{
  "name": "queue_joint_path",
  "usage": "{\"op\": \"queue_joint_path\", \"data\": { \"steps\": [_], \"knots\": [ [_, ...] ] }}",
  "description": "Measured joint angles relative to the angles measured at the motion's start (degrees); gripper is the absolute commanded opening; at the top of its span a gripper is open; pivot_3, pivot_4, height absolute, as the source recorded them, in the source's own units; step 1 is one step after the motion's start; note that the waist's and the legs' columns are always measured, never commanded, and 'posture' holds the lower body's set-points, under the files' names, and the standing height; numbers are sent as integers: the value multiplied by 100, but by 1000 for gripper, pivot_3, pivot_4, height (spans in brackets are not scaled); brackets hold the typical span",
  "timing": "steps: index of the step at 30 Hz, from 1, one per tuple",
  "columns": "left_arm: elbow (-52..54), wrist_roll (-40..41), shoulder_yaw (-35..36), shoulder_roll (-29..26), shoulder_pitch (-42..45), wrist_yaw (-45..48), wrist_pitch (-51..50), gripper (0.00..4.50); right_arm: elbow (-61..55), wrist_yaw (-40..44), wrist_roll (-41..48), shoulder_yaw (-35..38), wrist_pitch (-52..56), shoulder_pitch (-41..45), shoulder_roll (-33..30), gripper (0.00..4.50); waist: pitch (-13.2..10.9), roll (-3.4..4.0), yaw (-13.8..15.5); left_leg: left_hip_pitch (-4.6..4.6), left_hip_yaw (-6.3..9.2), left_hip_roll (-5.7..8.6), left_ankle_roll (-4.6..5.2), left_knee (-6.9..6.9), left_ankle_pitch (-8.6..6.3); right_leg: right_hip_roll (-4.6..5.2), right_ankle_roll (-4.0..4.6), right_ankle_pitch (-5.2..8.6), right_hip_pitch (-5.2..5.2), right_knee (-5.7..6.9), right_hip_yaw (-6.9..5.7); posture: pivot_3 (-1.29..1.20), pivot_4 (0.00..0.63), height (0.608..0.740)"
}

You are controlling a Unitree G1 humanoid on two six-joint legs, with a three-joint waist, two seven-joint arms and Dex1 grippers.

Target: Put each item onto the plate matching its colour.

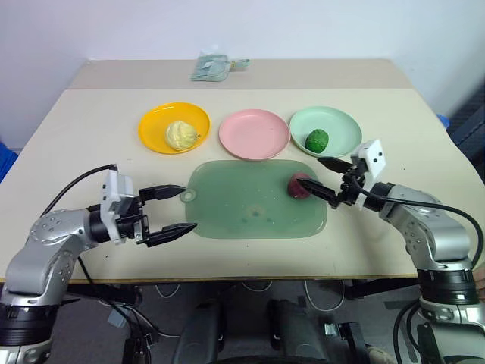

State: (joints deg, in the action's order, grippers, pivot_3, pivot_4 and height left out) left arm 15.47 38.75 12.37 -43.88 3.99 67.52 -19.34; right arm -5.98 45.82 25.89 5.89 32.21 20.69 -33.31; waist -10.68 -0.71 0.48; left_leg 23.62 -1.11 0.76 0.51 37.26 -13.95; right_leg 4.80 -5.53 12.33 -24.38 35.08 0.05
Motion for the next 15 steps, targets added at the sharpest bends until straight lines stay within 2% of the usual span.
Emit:
{"op": "queue_joint_path", "data": {
  "steps": [5, 12, 15],
  "knots": [
    [578, 187, 192, -53, -289, -186, -170, 4500, 631, 115, -196, -394, -106, 138, 123, 4427, 0, 0, 5, 1, -3, -1, 0, -4, 0, 11, 1, 0, -5, 2, 1, 0, 150, 740],
    [993, 304, 249, -54, -447, -519, -347, 4500, 1408, 264, -501, -568, -511, 297, 128, 4427, 0, 0, 6, 0, -6, -2, 0, -4, 0, -4, 1, 0, -5, 2, 1, 0, 150, 740],
    [1059, 319, 249, -53, -442, -634, -400, 4500, 1586, 300, -557, -572, -608, 365, 135, 3592, 0, 0, 0, 0, -6, -3, 0, -4, 0, -9, 1, -1, -5, 3, 1, 0, 150, 740]
  ]
}}
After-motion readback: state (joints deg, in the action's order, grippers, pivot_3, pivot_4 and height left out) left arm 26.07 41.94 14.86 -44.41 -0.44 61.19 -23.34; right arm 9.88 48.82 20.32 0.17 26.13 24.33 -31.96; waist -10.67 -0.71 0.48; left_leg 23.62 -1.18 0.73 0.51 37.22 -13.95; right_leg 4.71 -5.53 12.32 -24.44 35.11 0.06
